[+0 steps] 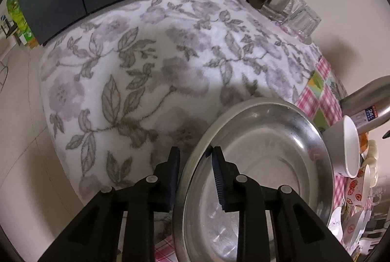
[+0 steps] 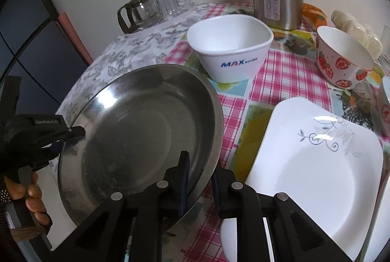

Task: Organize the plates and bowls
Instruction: 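Lift the steel basin with both grippers and carry it over the square white plate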

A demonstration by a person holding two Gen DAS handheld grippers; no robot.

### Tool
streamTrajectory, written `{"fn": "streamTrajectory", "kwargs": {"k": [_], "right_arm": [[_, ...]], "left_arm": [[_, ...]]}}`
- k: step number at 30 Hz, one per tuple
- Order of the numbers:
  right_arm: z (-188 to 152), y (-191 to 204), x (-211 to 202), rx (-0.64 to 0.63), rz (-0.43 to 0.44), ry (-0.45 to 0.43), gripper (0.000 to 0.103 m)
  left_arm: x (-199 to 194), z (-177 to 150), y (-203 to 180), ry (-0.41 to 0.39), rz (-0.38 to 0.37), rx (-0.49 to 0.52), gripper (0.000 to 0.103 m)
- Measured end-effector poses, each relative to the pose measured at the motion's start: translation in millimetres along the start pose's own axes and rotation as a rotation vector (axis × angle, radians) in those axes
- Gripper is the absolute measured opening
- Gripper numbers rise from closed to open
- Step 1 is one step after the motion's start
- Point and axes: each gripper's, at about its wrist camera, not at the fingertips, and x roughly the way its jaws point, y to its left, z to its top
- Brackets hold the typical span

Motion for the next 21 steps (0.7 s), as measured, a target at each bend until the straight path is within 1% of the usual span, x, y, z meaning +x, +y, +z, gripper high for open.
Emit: {"fn": "streamTrajectory", "kwargs": {"k": [4, 7, 12, 21], "right_arm": [[1, 3, -9, -0.012, -0.009, -0.020, 0.018], [2, 4, -19, -0.015, 0.000, -0.039, 0.018], [6, 7, -44, -0.032, 0.006, -0.095, 0.019], [12, -8, -83, -0.036, -0.009, -0.160, 0.019]], "left_arm": [[-13, 0, -3, -0.036, -0.004, 0.029, 0.028], [-25, -2, -4, -0.059, -0.013, 0.042, 0.028], [-46, -7, -12, -0.104, -0.027, 0.068, 0.028], [-71, -24, -38, -0.149, -0.065, 0.120, 0.028]]}}
